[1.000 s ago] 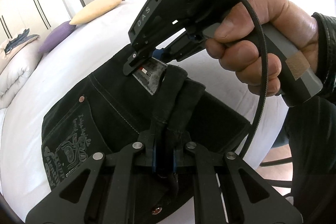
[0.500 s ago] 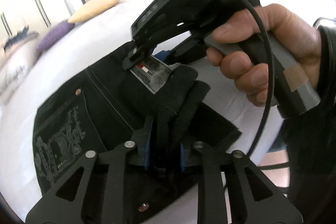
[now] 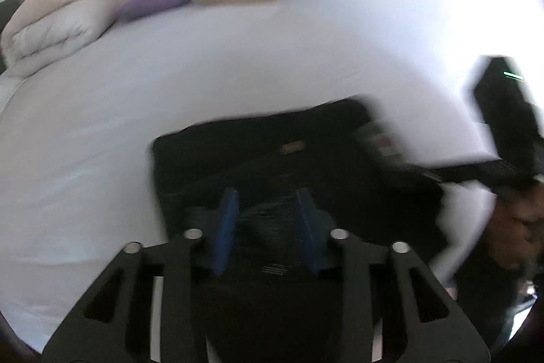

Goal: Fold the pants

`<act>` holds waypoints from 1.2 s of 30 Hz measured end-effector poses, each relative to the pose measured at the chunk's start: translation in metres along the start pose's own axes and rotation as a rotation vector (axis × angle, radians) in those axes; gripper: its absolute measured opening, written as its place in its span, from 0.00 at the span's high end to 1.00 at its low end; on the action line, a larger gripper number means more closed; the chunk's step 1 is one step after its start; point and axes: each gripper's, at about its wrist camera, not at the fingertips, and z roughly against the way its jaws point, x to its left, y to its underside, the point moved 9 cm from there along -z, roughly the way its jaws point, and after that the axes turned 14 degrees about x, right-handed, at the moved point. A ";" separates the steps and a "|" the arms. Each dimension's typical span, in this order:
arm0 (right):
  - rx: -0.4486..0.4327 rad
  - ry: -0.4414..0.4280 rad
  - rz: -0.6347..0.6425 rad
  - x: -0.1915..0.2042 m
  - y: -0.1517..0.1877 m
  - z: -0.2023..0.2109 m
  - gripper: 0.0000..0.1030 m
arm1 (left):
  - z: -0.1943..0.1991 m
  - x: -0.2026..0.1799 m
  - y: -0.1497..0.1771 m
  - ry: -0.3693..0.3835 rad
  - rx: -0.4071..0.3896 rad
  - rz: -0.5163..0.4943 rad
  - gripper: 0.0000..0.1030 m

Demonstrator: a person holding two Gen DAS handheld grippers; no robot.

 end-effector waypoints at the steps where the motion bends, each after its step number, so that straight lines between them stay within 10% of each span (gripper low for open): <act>1: 0.008 0.030 -0.009 -0.005 0.006 -0.006 0.99 | -0.012 0.008 -0.001 -0.022 0.037 0.003 0.75; 23: -0.077 0.029 -0.038 0.001 0.070 0.002 1.00 | -0.029 -0.019 0.048 -0.019 0.078 0.013 0.78; 29: -0.164 0.014 -0.063 -0.001 0.068 0.042 0.48 | -0.020 -0.018 0.050 0.003 0.076 0.033 0.77; 32: -0.212 0.028 -0.071 -0.010 0.055 0.061 0.42 | 0.001 -0.012 0.052 0.035 0.037 0.071 0.77; 33: -0.213 0.031 -0.074 -0.013 0.051 0.064 0.41 | 0.006 -0.008 0.052 0.034 0.028 0.081 0.73; 36: -0.201 0.023 -0.088 -0.024 0.031 0.064 0.34 | 0.016 0.010 0.051 0.060 -0.005 0.137 0.19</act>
